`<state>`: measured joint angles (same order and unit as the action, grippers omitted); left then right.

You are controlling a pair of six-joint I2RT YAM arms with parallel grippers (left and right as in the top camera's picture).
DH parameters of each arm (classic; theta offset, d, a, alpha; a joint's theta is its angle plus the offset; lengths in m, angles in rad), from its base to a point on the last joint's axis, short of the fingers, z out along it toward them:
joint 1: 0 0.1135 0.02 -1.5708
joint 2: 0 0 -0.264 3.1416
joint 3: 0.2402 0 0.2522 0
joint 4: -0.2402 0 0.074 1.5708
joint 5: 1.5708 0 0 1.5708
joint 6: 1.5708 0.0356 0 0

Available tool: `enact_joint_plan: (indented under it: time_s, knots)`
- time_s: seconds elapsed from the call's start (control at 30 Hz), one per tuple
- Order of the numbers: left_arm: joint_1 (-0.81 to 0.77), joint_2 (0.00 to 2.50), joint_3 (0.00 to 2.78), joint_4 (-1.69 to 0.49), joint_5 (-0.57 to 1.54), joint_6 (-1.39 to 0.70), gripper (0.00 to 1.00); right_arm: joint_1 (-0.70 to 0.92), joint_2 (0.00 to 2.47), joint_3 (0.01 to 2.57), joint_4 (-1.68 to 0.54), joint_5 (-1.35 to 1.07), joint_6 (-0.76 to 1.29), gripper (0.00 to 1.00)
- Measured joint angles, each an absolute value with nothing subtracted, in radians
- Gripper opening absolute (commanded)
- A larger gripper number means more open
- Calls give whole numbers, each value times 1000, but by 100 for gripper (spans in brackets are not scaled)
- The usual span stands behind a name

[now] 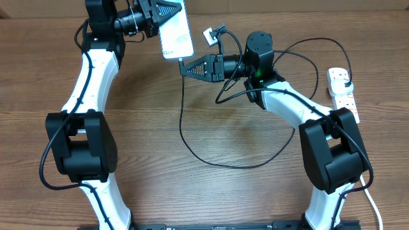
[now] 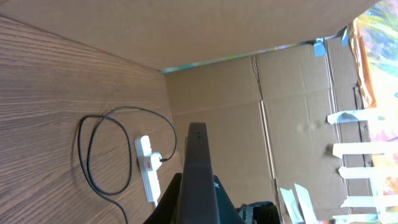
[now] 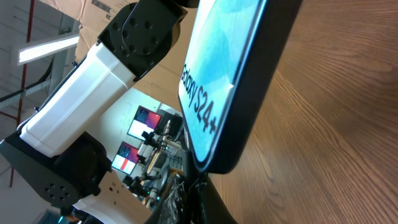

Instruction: Plug charger to phone and switch on socket

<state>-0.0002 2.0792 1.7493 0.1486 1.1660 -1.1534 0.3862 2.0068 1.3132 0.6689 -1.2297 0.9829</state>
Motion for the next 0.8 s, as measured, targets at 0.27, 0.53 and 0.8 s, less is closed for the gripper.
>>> enact_joint_plan:
  time_s: [0.27,0.53,0.8]
  knots:
    - [-2,2079,1749,149,1155,-1154,4,386,2007,1313,668,-1230,983,4]
    - [-17,2079,1749,149,1154,-1157,4,386,2007,1313,669,-1230,982,4]
    - [-16,2079,1749,149,1156,-1161,4,386,2007,1313,669,-1229,982,4]
